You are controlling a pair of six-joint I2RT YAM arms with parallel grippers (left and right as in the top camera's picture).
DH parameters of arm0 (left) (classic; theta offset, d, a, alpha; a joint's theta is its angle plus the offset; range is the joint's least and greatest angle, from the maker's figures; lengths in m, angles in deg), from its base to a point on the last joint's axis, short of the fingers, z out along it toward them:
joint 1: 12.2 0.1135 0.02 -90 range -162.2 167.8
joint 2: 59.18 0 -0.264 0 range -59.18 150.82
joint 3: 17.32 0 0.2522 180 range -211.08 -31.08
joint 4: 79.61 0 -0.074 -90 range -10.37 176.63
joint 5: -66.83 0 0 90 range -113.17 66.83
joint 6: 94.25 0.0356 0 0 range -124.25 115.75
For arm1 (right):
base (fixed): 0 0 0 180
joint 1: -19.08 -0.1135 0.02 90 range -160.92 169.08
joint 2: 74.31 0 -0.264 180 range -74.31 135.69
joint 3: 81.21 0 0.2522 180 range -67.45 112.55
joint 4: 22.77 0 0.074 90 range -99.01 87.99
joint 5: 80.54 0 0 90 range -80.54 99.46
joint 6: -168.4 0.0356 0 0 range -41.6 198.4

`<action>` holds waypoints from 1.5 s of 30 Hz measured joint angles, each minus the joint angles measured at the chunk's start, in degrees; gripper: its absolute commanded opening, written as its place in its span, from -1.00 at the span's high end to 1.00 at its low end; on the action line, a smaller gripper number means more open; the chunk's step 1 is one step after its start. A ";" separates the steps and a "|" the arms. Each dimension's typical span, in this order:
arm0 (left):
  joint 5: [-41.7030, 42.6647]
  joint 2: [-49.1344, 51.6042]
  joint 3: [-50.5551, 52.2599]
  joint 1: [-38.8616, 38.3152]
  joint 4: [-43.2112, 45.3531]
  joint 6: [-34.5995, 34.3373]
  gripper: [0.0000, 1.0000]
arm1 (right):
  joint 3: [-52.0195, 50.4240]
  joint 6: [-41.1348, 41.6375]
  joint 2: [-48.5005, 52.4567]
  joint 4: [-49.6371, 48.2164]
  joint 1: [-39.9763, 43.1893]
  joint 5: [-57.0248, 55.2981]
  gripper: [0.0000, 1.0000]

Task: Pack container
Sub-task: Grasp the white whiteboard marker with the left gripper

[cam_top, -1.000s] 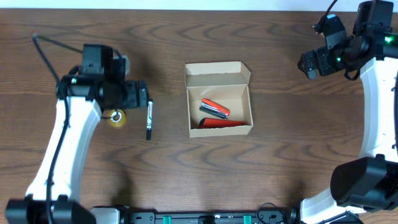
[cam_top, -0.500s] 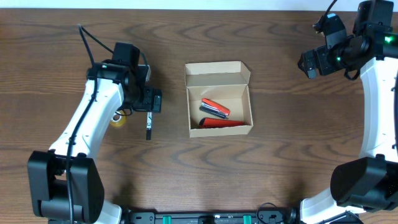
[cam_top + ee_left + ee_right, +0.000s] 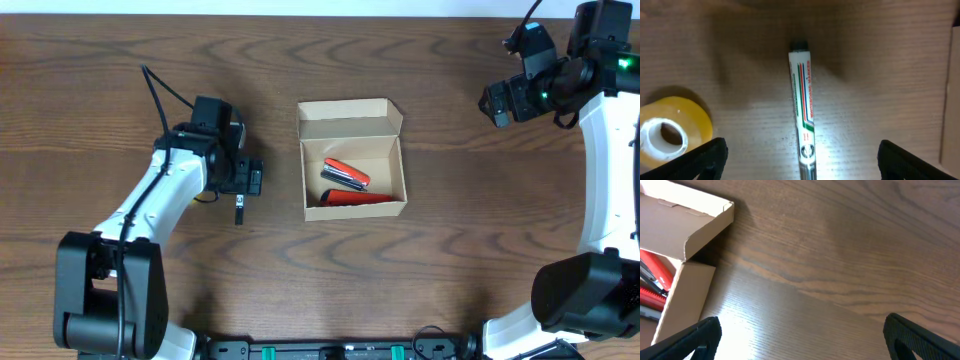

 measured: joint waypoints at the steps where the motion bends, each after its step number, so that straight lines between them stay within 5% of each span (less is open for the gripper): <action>1: -0.09 0.00 0.59 0.00 1.09 -0.04 -0.91 | 0.00 0.00 0.00 0.02 0.02 0.00 -0.98; 32: -1.95 3.39 7.10 -0.15 9.86 -0.85 -1.00 | -0.09 0.02 0.00 0.02 7.13 -0.39 -0.99; 37: -2.19 3.85 6.69 -0.11 9.99 -1.07 -0.39 | -0.09 0.04 0.00 0.02 7.13 -0.42 -0.99; 45: -2.34 3.93 6.62 -0.04 9.27 -2.38 0.07 | -0.09 0.07 0.00 0.02 7.13 -0.39 -0.99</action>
